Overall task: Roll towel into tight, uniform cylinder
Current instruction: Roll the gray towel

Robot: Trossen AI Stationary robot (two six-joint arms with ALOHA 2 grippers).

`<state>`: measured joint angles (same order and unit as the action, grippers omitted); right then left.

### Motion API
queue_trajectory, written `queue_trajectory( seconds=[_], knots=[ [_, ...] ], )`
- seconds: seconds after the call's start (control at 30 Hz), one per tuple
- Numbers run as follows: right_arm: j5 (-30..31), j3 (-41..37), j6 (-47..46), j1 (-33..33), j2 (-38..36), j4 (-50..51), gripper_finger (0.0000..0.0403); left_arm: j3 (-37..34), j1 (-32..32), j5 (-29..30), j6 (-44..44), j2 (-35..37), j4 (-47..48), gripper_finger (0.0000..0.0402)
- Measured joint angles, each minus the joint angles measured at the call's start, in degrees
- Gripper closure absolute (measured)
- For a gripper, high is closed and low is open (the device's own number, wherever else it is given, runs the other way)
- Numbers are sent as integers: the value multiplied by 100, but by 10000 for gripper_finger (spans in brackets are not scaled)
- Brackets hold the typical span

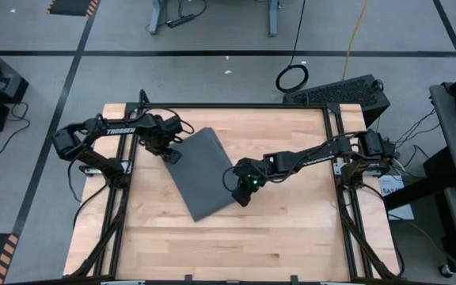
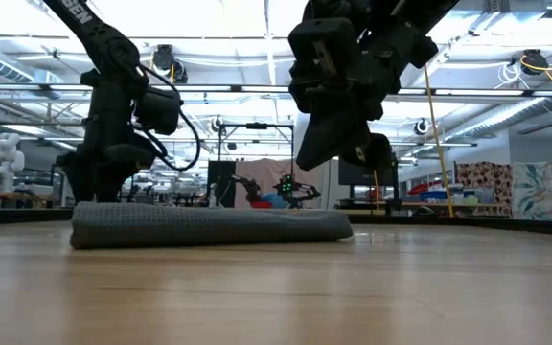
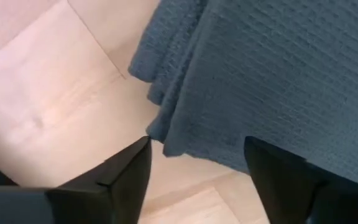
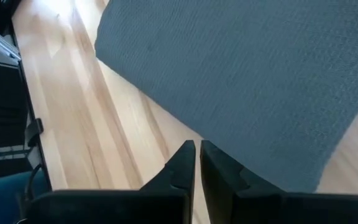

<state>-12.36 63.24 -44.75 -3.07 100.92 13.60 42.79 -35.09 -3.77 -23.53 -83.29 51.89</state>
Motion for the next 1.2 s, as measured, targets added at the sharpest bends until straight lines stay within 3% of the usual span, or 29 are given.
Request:
queue_trajectory(
  seconds=[0.13, 0.37, 0.73, 0.83, 1.0, 1.2],
  knots=[
    [-111, 0, 0, 2, 0, -2, 385, 106, 9, 19, 33, 50, 103, 129],
    [-125, 0, -42, -4, 0, -8, 385, 164, 66, 302, 290, 143, -128, 166],
    [-107, 0, -158, -4, 0, -32, 385, 180, 61, 372, 307, -611, -525, 188],
    [-107, 0, -157, -4, 0, -29, 385, 194, 61, 366, 309, -754, -523, 226],
    [-87, 2, 52, -4, 2, 128, 385, 157, 194, 457, 248, -460, -433, 372],
    [-81, 3, 390, -39, 109, 23, 385, 314, 469, 423, -291, 367, 179, 389]
  ],
)
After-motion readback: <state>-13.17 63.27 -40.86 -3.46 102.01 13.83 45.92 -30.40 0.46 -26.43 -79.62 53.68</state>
